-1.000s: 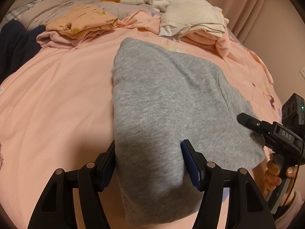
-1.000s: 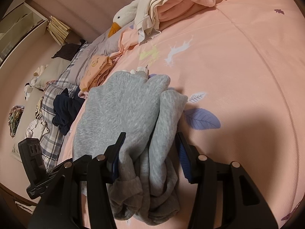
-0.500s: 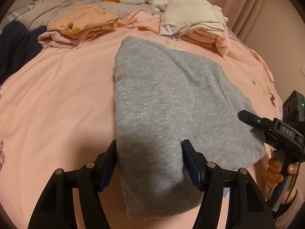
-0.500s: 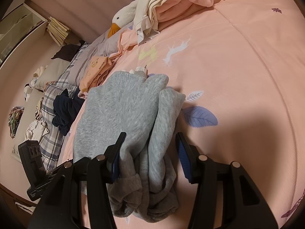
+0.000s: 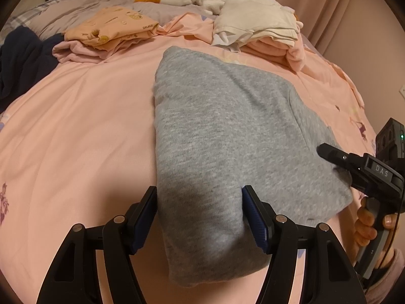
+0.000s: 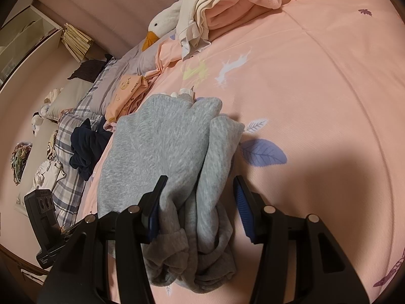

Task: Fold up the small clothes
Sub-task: 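Lower the folded end onto the bundle and open both grippers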

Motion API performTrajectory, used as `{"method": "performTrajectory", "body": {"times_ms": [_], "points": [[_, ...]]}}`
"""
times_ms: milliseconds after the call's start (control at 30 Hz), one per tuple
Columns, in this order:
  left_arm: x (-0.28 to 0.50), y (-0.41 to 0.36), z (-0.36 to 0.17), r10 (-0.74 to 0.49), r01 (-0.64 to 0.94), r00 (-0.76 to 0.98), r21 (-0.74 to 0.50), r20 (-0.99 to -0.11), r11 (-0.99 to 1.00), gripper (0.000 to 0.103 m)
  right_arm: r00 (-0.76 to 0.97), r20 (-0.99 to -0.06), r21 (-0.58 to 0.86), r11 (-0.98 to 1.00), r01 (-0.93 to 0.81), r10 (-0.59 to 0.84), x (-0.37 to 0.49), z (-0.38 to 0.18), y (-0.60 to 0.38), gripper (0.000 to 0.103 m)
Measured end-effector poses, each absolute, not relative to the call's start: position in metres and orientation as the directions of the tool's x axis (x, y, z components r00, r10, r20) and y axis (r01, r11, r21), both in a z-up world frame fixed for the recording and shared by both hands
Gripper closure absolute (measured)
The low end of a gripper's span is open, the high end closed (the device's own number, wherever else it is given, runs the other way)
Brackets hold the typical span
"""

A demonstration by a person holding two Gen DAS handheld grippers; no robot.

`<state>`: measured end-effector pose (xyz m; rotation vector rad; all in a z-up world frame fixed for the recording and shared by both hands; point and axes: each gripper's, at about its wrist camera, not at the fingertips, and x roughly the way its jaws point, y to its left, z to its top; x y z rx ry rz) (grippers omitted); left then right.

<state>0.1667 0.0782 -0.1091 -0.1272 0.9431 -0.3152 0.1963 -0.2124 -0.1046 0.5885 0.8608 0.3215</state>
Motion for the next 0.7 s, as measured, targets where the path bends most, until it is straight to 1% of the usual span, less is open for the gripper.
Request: {"method": "performTrajectory", "body": {"times_ms": [133,700], "points": [[0.1651,0.0795,-0.11,-0.313,0.207,0.547,-0.237,-0.777,0.949,0.034,0.618,-0.614,0.604,0.796,-0.032,0.491,0.1962,-0.1048,-0.2127,0.051],[0.1624,0.0794,-0.1089,-0.306,0.205,0.545,-0.23,-0.781,0.951,0.033,0.619,-0.613,0.608,0.794,-0.027,0.491,0.1937,-0.1054,-0.2129,0.051]]}}
